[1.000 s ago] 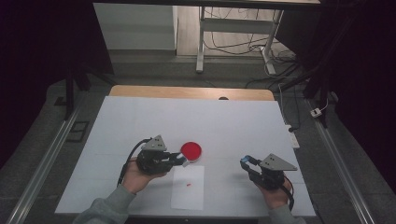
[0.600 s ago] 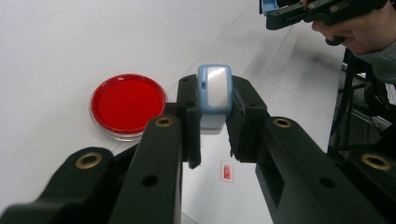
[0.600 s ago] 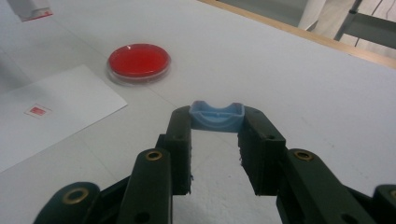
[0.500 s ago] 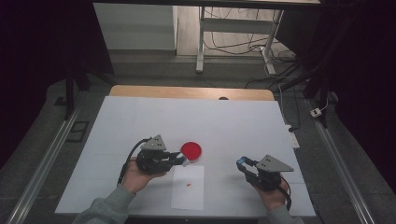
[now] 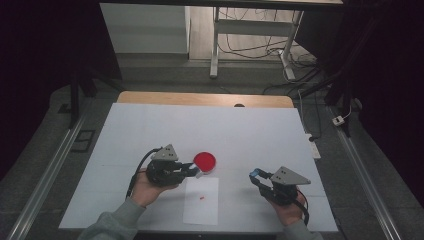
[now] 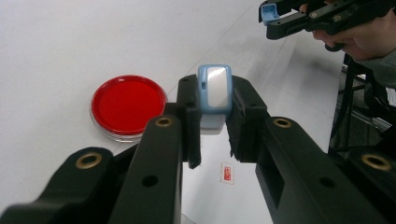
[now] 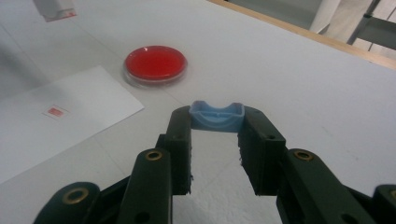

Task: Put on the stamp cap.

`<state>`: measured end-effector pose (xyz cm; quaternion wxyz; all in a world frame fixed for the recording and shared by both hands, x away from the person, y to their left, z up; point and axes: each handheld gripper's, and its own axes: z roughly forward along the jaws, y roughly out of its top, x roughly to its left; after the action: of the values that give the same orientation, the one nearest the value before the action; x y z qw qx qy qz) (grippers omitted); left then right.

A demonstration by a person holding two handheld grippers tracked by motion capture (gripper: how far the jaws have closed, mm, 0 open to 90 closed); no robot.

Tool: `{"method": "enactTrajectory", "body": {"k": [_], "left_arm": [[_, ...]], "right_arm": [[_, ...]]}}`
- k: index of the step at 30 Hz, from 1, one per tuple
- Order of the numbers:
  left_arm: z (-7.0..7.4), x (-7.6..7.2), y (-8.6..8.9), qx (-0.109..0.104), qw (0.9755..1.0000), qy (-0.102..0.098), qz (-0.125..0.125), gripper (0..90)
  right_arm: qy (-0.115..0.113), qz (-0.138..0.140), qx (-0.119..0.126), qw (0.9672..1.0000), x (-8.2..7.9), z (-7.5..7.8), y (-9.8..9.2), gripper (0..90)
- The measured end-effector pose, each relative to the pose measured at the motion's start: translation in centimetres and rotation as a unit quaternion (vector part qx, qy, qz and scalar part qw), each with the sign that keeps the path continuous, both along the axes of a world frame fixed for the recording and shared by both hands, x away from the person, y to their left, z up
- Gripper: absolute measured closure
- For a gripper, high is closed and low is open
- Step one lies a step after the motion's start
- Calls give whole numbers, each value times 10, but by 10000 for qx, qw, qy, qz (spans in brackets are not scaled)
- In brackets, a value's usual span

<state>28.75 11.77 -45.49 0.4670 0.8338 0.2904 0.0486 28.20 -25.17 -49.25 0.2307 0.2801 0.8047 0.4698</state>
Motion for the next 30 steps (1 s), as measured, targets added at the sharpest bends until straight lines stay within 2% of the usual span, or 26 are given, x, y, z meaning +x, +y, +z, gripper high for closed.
{"method": "enactTrajectory", "body": {"k": [11,25,26,30], "left_arm": [[0,1,0,-41,10000,12,-2,759],[0,1,1,-48,10000,-7,18,759],[0,1,1,-46,10000,-4,17,759],[0,2,1,-46,10000,-4,20,759]], "right_arm": [[29,167,12,9999,-1,-1,14,651],[142,460,27,9988,-1,-6,43,651],[149,525,85,9985,0,-7,45,651],[174,649,10,9977,-1,-9,54,650]]}}
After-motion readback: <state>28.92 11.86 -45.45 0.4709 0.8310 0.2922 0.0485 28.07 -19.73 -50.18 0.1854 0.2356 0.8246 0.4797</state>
